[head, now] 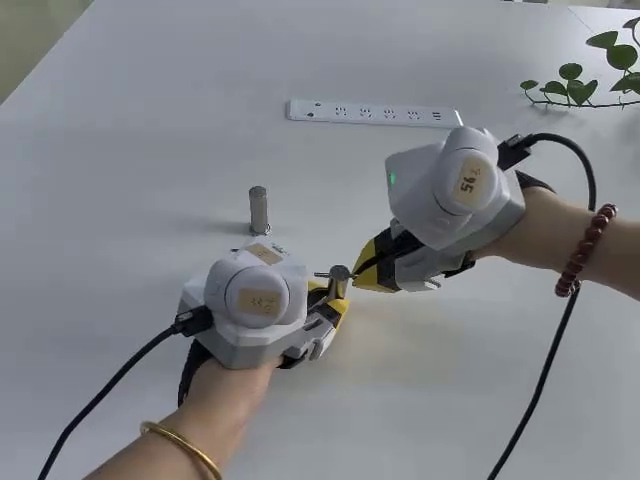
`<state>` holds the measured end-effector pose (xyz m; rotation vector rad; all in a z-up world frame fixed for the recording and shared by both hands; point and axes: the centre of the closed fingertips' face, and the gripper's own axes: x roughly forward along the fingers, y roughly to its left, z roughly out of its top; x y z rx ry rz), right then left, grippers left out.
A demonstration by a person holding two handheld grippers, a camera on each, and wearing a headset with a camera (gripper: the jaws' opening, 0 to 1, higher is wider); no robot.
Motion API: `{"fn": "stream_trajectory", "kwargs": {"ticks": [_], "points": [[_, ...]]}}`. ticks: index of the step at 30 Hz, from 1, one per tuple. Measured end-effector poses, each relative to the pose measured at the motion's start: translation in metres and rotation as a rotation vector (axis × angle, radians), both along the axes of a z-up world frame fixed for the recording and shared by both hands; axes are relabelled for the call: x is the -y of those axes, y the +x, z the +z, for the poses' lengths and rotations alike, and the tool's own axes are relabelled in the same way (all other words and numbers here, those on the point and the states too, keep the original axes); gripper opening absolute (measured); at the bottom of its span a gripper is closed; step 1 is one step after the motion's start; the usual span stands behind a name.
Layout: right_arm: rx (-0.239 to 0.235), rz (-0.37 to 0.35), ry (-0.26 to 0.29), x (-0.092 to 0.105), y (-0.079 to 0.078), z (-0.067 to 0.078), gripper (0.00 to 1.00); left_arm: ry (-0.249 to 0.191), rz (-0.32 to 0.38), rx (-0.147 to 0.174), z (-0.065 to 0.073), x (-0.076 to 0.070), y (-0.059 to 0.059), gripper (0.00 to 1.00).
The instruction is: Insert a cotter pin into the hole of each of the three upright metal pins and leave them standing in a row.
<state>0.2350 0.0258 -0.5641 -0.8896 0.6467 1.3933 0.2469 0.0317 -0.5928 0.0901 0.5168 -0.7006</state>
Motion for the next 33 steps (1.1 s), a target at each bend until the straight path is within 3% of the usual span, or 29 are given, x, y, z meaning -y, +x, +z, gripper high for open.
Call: {"fn": "stream_trajectory", "kwargs": {"ticks": [10,18,33], "points": [[-0.045,-0.076,0.057,0.001,0.001,0.003,0.05,0.0,0.002,-0.002,0.0,0.0,0.0,0.12],[-0.028,-0.078,0.048,0.009,0.002,0.007,0.03,0.001,0.001,-0.001,0.0,0.0,0.0,0.12],[-0.029,-0.078,0.054,0.005,0.001,0.008,0.0,0.002,0.002,-0.003,-0.001,0.0,0.0,0.12]]}}
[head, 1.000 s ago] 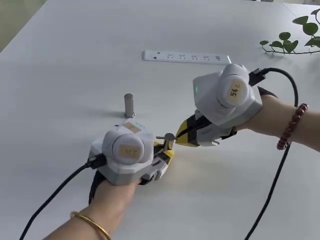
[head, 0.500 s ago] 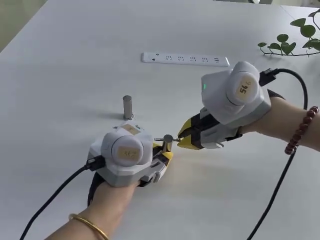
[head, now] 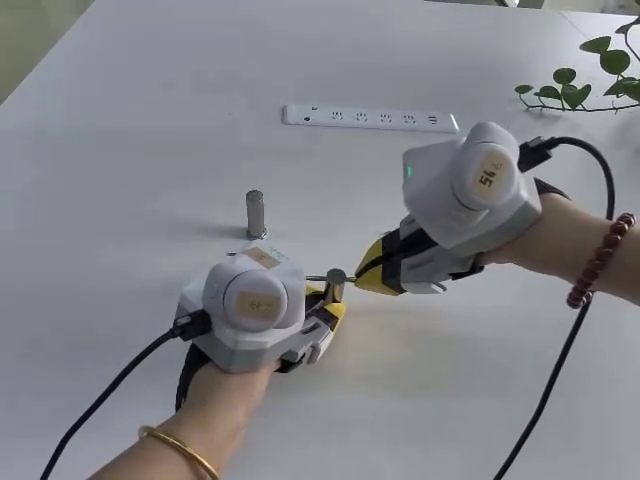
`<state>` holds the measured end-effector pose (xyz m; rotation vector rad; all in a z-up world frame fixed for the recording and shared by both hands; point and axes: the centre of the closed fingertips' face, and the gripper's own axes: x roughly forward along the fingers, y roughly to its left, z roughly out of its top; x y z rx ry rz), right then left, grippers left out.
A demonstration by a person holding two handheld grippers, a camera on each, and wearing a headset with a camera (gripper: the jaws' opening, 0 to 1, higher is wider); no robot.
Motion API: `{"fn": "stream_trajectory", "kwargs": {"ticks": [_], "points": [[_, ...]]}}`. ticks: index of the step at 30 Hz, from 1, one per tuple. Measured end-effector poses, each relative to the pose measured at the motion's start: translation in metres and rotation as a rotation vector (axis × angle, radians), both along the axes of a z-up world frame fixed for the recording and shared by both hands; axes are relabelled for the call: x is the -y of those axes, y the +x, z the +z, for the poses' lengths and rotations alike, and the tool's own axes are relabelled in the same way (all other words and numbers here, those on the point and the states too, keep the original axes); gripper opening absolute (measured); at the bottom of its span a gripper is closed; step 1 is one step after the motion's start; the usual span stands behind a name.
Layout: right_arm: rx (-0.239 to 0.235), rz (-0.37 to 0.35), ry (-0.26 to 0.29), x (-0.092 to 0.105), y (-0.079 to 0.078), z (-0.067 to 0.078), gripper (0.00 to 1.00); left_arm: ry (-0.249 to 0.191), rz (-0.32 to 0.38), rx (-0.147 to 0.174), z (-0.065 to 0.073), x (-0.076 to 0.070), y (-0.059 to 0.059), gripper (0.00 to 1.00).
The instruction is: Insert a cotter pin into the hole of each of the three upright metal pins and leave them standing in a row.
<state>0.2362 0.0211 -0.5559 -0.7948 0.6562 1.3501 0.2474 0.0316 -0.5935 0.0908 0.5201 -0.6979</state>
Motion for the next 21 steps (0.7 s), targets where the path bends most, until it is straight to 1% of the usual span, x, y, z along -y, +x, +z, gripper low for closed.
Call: {"fn": "stream_trajectory", "kwargs": {"ticks": [5,8,16,18,19,21], "points": [[-0.001,0.0,0.002,-0.0024,-0.0006,0.0003,0.0,-0.001,0.0,-0.002,-0.0001,0.0001,-0.0002,0.12],[0.003,0.004,0.0,-0.0037,-0.0005,0.0004,0.0,-0.007,0.002,-0.008,-0.0002,-0.0001,-0.0004,0.12],[0.002,0.002,0.001,-0.0031,0.0,0.0005,0.0,-0.01,0.007,-0.015,-0.0006,0.0001,-0.0003,0.12],[0.002,0.0,0.001,-0.003,0.0003,0.0005,0.0,-0.013,0.011,-0.021,-0.0009,0.0004,-0.0002,0.12],[0.002,-0.003,0.002,-0.003,0.0007,0.0004,0.0,-0.015,0.014,-0.03,-0.0017,0.0003,-0.0001,0.12],[0.004,-0.003,0.0,-0.0028,0.0008,0.0001,0.0,-0.015,0.014,-0.033,-0.0016,0.0002,0.0001,0.12]]}}
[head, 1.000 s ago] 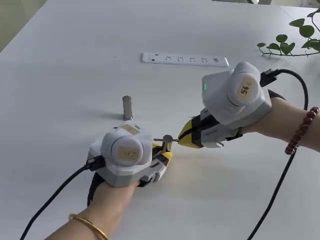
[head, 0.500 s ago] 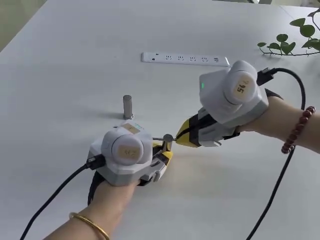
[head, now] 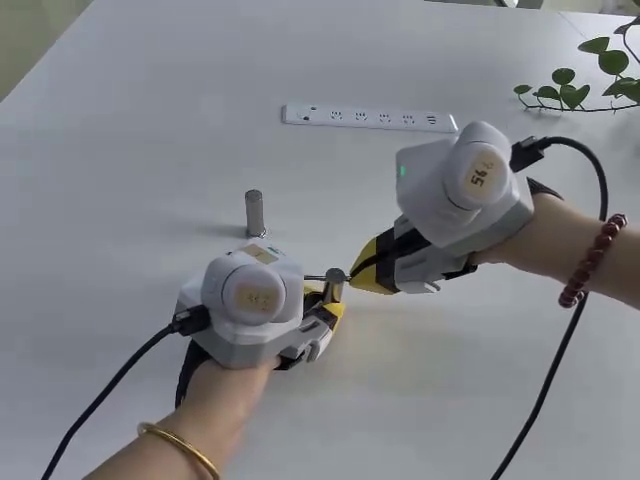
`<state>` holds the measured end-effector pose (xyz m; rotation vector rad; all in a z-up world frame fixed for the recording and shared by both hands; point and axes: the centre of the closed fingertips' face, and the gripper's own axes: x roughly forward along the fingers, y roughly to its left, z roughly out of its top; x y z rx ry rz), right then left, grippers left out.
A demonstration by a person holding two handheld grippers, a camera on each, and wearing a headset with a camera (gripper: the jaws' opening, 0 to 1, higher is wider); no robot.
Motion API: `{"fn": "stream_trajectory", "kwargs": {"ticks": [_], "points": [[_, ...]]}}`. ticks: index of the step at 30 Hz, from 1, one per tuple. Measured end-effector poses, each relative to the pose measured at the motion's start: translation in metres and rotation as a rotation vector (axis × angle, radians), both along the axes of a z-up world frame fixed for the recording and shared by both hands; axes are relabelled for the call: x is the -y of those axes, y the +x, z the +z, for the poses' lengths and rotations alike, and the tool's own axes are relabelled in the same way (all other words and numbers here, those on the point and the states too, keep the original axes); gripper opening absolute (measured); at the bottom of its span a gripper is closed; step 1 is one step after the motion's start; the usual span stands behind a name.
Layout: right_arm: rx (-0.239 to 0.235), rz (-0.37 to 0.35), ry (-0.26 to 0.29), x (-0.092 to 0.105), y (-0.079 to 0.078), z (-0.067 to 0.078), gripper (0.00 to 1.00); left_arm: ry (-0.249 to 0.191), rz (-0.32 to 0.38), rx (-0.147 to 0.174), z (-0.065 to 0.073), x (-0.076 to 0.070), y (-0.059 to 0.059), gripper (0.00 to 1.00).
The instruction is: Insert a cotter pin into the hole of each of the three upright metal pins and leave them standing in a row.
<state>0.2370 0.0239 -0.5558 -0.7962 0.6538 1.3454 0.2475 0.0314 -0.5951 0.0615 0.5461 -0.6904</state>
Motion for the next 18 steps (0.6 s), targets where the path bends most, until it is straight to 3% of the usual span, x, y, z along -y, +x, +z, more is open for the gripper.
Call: {"fn": "stream_trajectory", "kwargs": {"ticks": [8,15,18], "points": [[0.001,-0.012,-0.002,0.0,0.001,0.0,0.0,0.0,-0.012,-0.026,-0.002,0.0,-0.005,0.2],[-0.013,-0.04,0.015,0.0,0.002,0.003,0.06,0.017,-0.038,0.003,0.007,-0.004,-0.012,0.28],[-0.057,-0.103,0.064,-0.005,0.002,0.007,0.11,0.01,-0.043,0.013,0.014,-0.006,-0.015,0.32]]}}
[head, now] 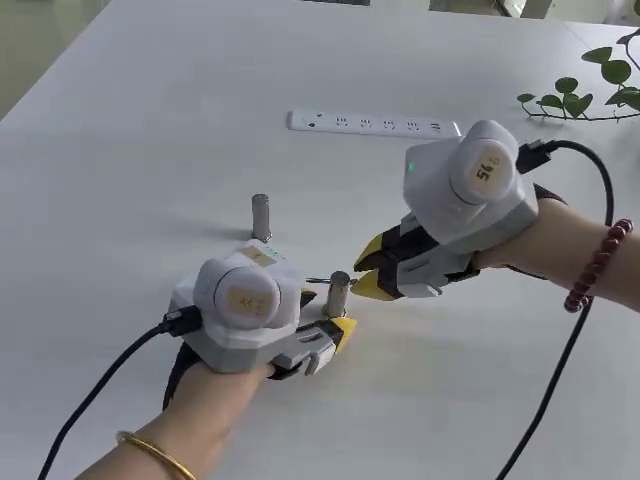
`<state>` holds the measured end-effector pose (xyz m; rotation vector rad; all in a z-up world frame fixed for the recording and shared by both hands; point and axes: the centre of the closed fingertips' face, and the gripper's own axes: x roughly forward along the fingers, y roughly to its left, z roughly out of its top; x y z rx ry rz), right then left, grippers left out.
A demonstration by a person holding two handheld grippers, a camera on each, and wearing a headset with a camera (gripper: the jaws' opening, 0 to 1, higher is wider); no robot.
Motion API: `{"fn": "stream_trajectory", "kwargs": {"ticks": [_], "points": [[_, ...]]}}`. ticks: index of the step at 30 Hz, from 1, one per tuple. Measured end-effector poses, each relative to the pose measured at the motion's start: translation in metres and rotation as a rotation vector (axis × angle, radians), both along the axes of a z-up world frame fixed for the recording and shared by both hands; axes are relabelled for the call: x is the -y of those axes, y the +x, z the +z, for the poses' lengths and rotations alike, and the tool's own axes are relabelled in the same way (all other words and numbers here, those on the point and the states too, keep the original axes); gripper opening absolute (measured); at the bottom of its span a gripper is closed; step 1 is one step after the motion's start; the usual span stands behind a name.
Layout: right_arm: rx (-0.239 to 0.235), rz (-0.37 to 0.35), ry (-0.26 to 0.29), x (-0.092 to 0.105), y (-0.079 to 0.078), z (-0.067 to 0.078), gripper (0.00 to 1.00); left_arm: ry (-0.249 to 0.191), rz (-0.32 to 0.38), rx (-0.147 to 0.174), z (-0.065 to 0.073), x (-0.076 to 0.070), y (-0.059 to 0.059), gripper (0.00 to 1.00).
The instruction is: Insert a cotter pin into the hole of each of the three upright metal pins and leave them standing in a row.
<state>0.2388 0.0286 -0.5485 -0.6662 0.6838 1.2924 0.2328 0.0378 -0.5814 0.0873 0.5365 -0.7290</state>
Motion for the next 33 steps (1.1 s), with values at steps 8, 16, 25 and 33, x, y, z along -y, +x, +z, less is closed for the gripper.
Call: {"fn": "stream_trajectory", "kwargs": {"ticks": [8,16,25,33], "points": [[-0.052,-0.06,0.032,-0.006,0.001,-0.001,0.18,-0.012,-0.015,0.003,0.012,-0.007,-0.01,0.45],[-0.059,-0.05,0.039,-0.015,-0.002,-0.004,0.17,-0.021,0.033,-0.027,0.021,-0.022,-0.02,0.56],[-0.061,-0.017,0.032,-0.021,-0.004,-0.008,0.11,0.0,0.058,-0.019,0.023,-0.031,-0.03,0.63],[-0.057,0.008,0.018,-0.021,-0.004,-0.011,0.09,-0.022,0.095,0.015,0.035,-0.042,-0.031,0.67]]}}
